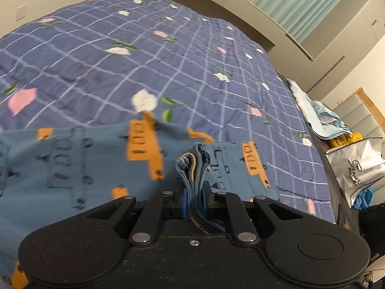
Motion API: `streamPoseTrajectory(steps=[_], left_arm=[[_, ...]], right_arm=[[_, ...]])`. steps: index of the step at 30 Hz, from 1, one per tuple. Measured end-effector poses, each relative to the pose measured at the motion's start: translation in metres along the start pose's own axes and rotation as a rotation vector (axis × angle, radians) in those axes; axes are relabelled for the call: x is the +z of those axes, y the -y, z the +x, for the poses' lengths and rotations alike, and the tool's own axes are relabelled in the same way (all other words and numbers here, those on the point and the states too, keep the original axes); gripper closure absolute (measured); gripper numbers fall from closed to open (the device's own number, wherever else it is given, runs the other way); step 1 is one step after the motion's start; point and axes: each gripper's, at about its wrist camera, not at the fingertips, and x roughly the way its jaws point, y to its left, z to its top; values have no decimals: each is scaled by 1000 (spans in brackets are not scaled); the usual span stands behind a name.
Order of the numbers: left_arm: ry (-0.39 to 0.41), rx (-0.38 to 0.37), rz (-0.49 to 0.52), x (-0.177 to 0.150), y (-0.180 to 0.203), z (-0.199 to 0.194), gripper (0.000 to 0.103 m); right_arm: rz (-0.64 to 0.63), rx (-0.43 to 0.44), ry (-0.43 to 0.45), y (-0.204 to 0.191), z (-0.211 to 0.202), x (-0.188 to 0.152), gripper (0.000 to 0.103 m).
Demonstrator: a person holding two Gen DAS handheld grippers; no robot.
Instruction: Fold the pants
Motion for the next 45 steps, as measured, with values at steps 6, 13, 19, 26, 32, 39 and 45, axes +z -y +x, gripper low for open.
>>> streamPoseTrajectory(steps=[6,13,19,26,32,39,45], left_arm=[[-6,22,-9,-8,-22,2,90],[-23,30,-61,-19,-39,14,85],[0,58,-73,-17,-40,8,74],[100,172,-51,-16,-40,-6,31],[137,260,35,-24,-29,5,20],[169,301,82,-31,-23,13,14],[162,327,162,-35,-17,21,9]], right_arm=[[-36,34,-37,-22,16,-1,89],[-59,24,-88,-37,31,-12,88],[-57,26,-81,-36,28,-15,71],[32,-17,-5,-10,1,-16,17],[100,-194,-4,38,5,-16,2],[95,-300,-28,90,43,-3,0],[86,-379,-89,128,87,1,0]])
